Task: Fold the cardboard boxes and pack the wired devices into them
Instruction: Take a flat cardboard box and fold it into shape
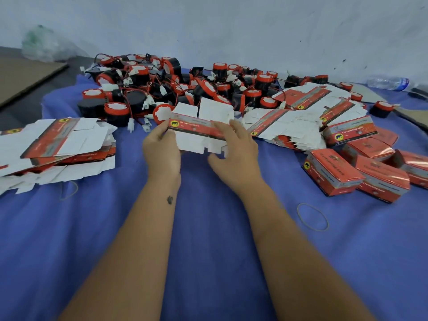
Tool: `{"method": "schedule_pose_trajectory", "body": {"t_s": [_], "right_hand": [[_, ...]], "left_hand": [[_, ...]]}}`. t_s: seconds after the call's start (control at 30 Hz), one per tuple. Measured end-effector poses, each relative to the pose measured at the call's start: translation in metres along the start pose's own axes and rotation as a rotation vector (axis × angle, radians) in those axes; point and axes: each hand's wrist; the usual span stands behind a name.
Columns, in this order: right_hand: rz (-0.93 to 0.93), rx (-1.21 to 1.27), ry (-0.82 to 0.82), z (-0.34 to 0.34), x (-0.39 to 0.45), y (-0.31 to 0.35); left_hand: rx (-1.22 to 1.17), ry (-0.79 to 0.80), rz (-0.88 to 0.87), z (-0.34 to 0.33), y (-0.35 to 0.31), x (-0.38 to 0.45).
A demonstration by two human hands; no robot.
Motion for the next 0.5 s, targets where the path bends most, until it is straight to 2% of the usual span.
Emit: {"method": "schedule_pose_trajectory", "body": {"t_s": [0.1,0.17,0.3,0.4,0.5], "right_hand": [[-0.004,0.171,0.027,0.003,-0.001,-0.004],[-0.045,0.197,0.058,0.004,-0.003,-0.003],[-0.045,-0.085,0.054,0.003,-0.001,-0.002],[-0.134,-0.054,-0.118,0.006,0.001,-0.005],[-0.305,0.254,-0.349,0.015,0.003,-0.010]], "left_hand": [[-0.118,-0.028,0.016,0.001,-0.001,0.001],[-0.179,-0.033,0.022,0.001,-0.003,0.000],[-0.106,0.030,-0.006,-0.002,-0.004,-0.006],[0.061,0.143,-0.139,-0.003,-0.003,-0.009],[0.260,0.372,-0.350,-0.004,-0.003,-0.019]]}}
Point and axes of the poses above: each hand's wrist, its own x-axis towards the middle knuckle, its own z-axis out of the back of the hand, y = z × x, and after that the axes turned 4 degrees about -x, right-handed
